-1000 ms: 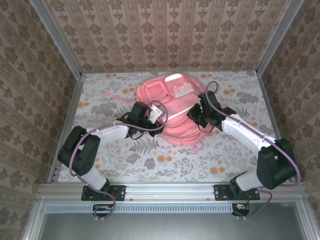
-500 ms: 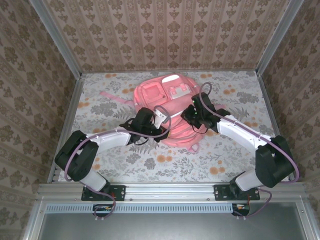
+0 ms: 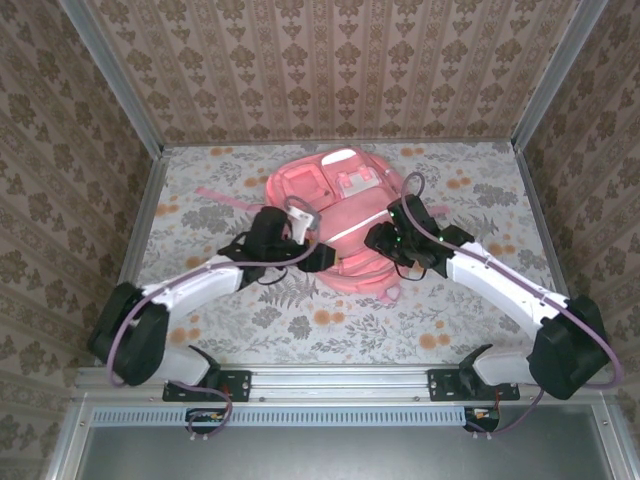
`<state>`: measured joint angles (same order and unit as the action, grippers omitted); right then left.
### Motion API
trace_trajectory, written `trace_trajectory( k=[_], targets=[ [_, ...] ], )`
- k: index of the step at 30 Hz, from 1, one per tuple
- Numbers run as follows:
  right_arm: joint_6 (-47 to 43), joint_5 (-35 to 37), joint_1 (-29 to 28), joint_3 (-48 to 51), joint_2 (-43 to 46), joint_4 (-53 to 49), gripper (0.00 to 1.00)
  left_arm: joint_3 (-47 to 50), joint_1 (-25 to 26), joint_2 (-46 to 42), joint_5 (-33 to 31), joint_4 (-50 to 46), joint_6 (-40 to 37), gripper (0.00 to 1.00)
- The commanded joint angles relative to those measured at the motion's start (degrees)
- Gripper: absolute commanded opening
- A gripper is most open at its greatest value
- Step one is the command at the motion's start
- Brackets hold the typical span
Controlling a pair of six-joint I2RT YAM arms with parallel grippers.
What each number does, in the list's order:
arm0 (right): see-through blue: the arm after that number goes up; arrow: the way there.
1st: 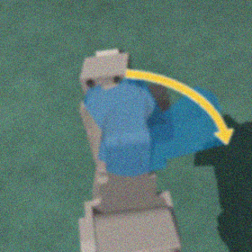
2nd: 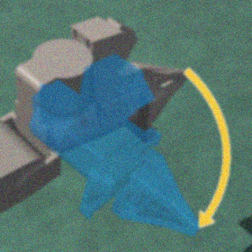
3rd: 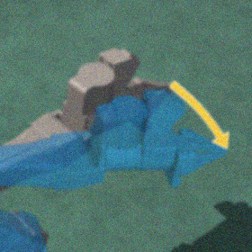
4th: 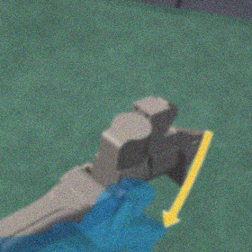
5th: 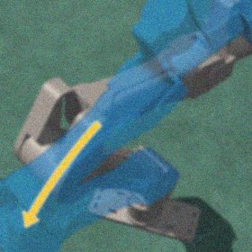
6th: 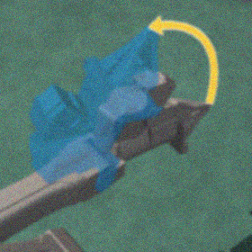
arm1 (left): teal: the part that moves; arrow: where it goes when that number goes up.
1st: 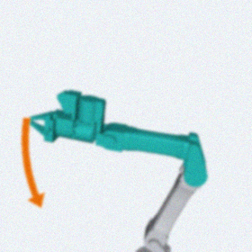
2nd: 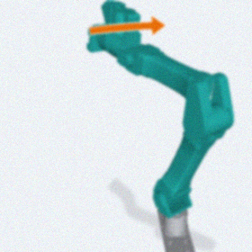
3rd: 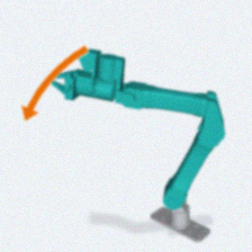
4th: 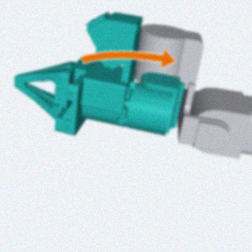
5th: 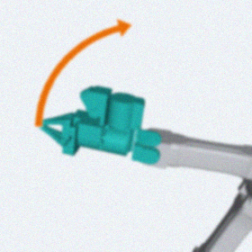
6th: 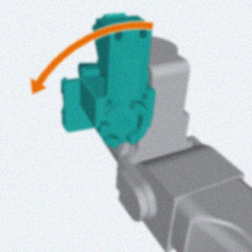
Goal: Pack books, pencil case, and school supplies into a backpack
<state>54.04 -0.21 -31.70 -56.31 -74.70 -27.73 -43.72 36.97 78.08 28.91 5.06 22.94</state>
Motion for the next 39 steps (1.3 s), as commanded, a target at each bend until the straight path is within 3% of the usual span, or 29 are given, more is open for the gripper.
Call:
trace_trajectory(
  k=[1,7,13,20,28,33,39],
  targets=[
    [-8.84,7.06,-4.52,-2.67,0.98,-9.65,0.5,2.19,-3.05,-5.45,-0.8,-4.94,4.2,0.67],
    [-12.02,13.46,-14.23,-9.63,-8.88,-13.26,0.49,3.48,-9.28,-8.91,-6.21,-9.11,11.36,0.7],
    [-12.93,17.63,-21.43,-19.52,-21.67,-14.45,0.47,2.73,-10.43,-9.01,-9.2,-12.29,13.19,0.77],
    [-7.46,22.76,-21.74,-21.51,-25.48,-16.07,0.4,2.33,-12.7,-9.77,-11.92,-16.01,12.96,0.82],
    [-8.03,19.37,-20.49,-20.11,-27.23,-13.6,0.39,2.53,-13.15,-9.2,-11.07,-14.93,15.09,0.83],
    [-8.77,18.58,-19.31,-20.62,-28.84,-12.49,0.37,2.0,-14.25,-7.91,-7.46,-13.81,18.9,0.83],
    [-10.0,19.56,-18.71,-20.79,-29.38,-12.31,0.25,1.67,-14.3,-5.7,-2.51,-9.67,23.22,0.79]
  ],
)
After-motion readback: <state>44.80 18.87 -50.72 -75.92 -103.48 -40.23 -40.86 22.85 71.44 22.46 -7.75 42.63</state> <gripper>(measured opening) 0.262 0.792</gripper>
